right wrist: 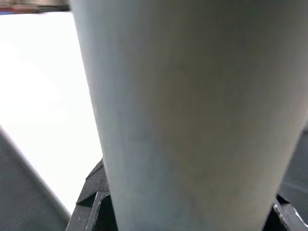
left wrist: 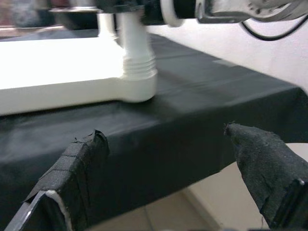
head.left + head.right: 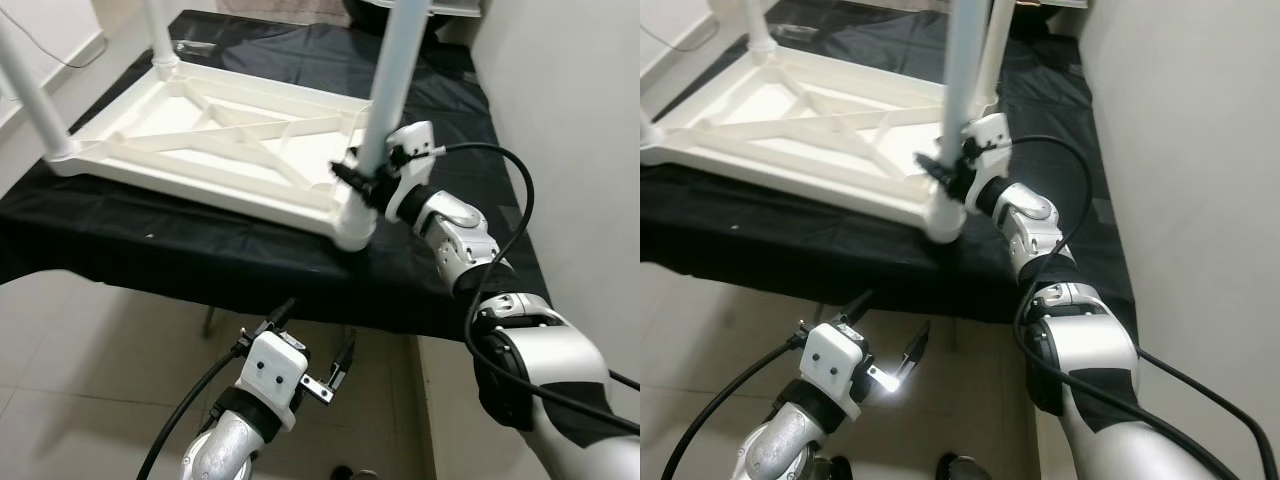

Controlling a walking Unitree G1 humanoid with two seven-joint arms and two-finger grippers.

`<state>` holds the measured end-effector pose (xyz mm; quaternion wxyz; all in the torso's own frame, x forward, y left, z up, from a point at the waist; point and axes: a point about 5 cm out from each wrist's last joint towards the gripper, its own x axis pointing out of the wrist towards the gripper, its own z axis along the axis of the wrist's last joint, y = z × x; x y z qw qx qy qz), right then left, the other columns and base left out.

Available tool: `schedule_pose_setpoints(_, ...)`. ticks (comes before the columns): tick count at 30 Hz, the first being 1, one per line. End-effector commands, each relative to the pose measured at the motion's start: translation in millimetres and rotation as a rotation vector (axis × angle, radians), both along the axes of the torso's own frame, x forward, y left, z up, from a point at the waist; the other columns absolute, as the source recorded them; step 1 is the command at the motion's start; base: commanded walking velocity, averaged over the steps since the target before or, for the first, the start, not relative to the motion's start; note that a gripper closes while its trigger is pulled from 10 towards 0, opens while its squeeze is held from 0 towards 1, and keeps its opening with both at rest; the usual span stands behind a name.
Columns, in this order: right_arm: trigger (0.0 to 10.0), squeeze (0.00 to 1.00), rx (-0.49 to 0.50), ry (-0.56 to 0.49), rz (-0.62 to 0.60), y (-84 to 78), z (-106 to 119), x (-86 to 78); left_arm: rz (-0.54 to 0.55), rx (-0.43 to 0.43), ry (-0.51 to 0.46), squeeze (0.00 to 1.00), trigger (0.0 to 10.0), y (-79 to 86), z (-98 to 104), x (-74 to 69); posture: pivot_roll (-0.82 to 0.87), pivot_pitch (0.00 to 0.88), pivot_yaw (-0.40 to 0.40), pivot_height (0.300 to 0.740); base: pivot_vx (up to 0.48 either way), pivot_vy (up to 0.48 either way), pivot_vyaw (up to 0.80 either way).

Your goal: Building children table

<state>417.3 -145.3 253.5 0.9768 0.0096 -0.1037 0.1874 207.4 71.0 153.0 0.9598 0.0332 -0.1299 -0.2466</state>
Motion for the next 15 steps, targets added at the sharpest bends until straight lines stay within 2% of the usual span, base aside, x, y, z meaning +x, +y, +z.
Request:
schedule_pose_setpoints(1, 0.0, 0.00, 0.035, 0.104, -0.258, -26.4, -24, 0.1, 0.005, 0.009, 0.026, 0.00, 10.0, -0.6, -7, -0.8, 0.12, 0.199, -0.089, 0.740, 0.000, 0.000, 0.00)
schedule_pose_setpoints(2, 0.0, 0.00, 0.070, 0.123, -0.448, -40.9, -33, -2.3, 0.010, 0.012, 0.028, 0.00, 10.0, 0.2, -8, -0.3, 0.13, 0.198, -0.087, 0.740, 0.000, 0.000, 0.00)
schedule_pose_setpoints(3, 0.0, 0.00, 0.092, 0.136, -0.579, -50.9, -38, -5.2, 0.013, 0.013, 0.030, 0.00, 10.0, 0.7, -8, 0.1, 0.13, 0.198, -0.087, 0.740, 0.000, 0.000, 0.00)
schedule_pose_setpoints(4, 0.0, 0.00, 0.092, 0.136, -0.579, -50.9, -38, -5.2, 0.013, 0.013, 0.030, 0.00, 10.0, 0.7, -8, 0.1, 0.13, 0.198, -0.087, 0.740, 0.000, 0.000, 0.00)
schedule_pose_setpoints(6, 0.0, 0.00, 0.175, 0.166, -0.759, -61.0, -51, -12.4, 0.022, 0.018, 0.033, 0.00, 10.0, 1.8, -9, 1.0, 0.13, 0.197, -0.086, 0.740, 0.000, 0.000, 0.00)
schedule_pose_setpoints(7, 0.0, 0.00, 0.175, 0.166, -0.759, -61.0, -51, -12.4, 0.022, 0.018, 0.033, 0.00, 10.0, 1.8, -9, 1.0, 0.13, 0.197, -0.086, 0.740, 0.000, 0.000, 0.00)
schedule_pose_setpoints(9, 0.0, 0.00, 0.239, 0.171, -0.873, -55.2, -59, -18.4, 0.029, 0.026, 0.040, 0.00, 10.0, 3.1, -10, 2.6, 0.13, 0.194, -0.081, 0.740, 0.000, 0.000, 0.00)
schedule_pose_setpoints(11, 0.0, 0.00, 0.239, 0.171, -0.873, -55.2, -59, -18.4, 0.029, 0.026, 0.040, 0.00, 10.0, 3.1, -10, 2.6, 0.13, 0.194, -0.081, 0.740, 0.000, 0.000, 0.00)
schedule_pose_setpoints(14, 0.0, 0.00, 0.301, 0.190, -0.901, -22.9, -61, -19.6, 0.029, 0.033, 0.044, 0.00, 10.0, 3.7, -12, 3.9, 0.13, 0.190, -0.078, 0.740, 0.000, 0.000, 0.00)
schedule_pose_setpoints(15, 0.0, 0.00, 0.301, 0.190, -0.901, -22.9, -61, -19.6, 0.029, 0.033, 0.044, 0.00, 10.0, 3.7, -12, 3.9, 0.13, 0.190, -0.078, 0.740, 0.000, 0.000, 0.00)
